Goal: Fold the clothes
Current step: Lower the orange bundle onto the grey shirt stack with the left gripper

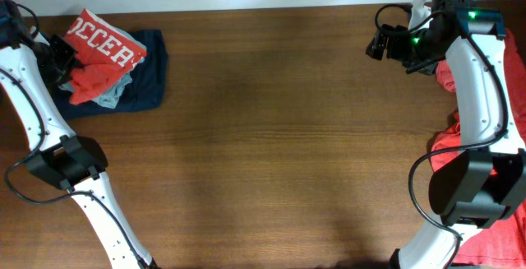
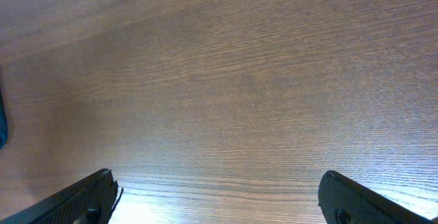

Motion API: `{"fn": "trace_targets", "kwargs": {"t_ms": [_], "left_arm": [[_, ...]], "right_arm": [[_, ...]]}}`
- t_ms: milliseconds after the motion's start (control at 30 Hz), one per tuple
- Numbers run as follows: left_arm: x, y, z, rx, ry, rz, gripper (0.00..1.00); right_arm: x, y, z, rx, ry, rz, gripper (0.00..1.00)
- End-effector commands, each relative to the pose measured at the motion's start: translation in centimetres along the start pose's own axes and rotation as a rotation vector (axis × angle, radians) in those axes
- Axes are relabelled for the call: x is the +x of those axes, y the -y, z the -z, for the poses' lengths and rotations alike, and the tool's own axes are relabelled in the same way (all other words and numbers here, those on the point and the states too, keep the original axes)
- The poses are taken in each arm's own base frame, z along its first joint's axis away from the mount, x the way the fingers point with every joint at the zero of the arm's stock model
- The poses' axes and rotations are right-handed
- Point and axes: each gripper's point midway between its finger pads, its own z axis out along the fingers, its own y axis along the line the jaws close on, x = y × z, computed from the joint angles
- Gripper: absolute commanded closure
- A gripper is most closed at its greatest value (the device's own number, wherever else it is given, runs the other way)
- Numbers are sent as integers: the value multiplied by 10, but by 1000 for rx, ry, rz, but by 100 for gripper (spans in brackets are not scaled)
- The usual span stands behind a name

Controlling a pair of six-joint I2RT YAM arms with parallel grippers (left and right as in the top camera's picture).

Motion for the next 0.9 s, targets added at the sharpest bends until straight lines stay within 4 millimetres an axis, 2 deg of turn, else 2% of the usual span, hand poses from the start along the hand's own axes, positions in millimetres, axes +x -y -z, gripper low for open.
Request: {"fn": "trace_targets", "kwargs": {"t_ms": [0, 67, 100, 133, 233, 367, 467, 567, 600, 633, 667, 700, 867], "left_arm": [[0, -1, 12, 2, 13, -18, 49], [2, 9, 21, 58, 8, -21, 37], [3, 17, 32, 95, 15, -27, 17], [3, 20, 39, 103, 28, -32, 1], [2, 28, 68, 121, 81, -73, 1], [5, 43, 118, 151, 180, -152, 1], [5, 50, 139, 164, 234, -216, 1], [1, 51, 142, 165, 254, -250, 11], [0, 50, 138, 160, 252, -271, 23], [-1, 50, 135, 158, 249, -284, 43], [-3, 48, 131, 154, 243, -288, 76], [-4, 47, 126, 151, 235, -287, 100], [-17, 32, 95, 134, 196, -257, 100]], "right_arm": [[0, 2, 1, 9, 0, 2, 1], [0, 2, 1, 9, 0, 2, 1], [0, 2, 1, 9, 0, 2, 1], [0, 2, 1, 9, 0, 2, 2], [0, 2, 1, 9, 0, 2, 1], [0, 2, 1, 9, 0, 2, 1], [0, 2, 1, 9, 1, 3, 1], [0, 2, 1, 9, 0, 2, 1], [0, 2, 1, 9, 0, 2, 1], [0, 2, 1, 9, 0, 2, 1], [0, 2, 1, 9, 0, 2, 1], [0, 2, 1, 9, 0, 2, 2], [0, 2, 1, 9, 0, 2, 1]]}}
